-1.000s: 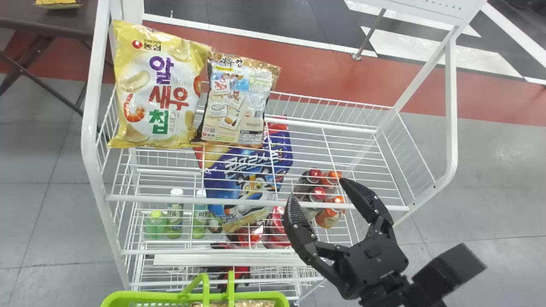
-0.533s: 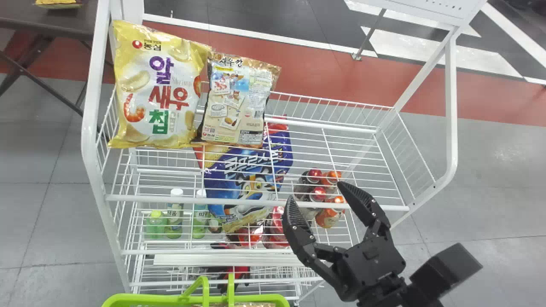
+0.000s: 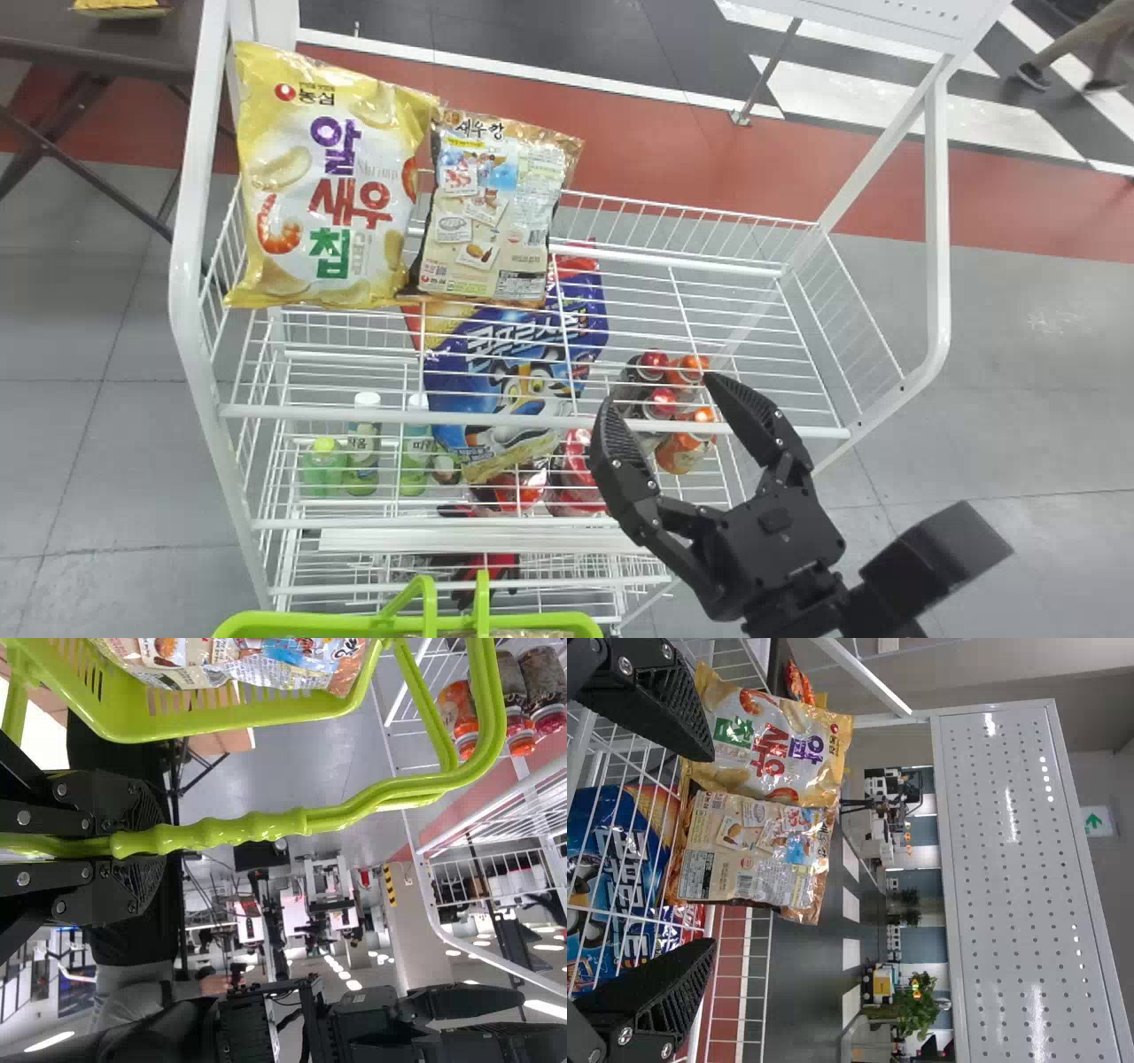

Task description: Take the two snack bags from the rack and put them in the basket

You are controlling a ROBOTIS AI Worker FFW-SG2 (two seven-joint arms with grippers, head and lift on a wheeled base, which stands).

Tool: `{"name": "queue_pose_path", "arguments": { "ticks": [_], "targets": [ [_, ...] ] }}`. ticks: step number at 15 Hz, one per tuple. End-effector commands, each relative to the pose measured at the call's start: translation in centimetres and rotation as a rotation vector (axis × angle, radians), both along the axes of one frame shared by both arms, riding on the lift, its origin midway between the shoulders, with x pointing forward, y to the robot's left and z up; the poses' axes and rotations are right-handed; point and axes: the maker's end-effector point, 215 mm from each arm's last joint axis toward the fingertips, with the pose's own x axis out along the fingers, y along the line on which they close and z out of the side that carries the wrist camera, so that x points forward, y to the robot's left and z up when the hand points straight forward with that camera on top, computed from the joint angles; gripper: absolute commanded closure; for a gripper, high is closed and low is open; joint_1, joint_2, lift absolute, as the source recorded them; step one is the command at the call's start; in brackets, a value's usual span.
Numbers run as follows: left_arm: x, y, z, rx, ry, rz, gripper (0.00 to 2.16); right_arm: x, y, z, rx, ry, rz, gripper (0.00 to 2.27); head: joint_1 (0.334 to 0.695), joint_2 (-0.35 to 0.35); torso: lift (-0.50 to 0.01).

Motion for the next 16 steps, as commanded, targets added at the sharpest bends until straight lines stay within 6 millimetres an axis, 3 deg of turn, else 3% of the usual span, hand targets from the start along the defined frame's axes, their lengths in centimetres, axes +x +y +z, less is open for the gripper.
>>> {"name": "queue_pose_path", "arguments": {
  "ticks": [1,16],
  "targets": [
    [-0.09,-0.25,0.12,-0.005,0.003,0.001,1.52,-0.01,-0.04,-0.13,0.001,0.004,0.000,0.07,0.695,-0.350,-0.010],
    [-0.94,-0.09,0.93,-0.008,-0.004,0.010,1.52,0.01,0.52,0.15,0.027,-0.007,0.032,0.07,0.695,-0.350,-0.010]
  ]
}}
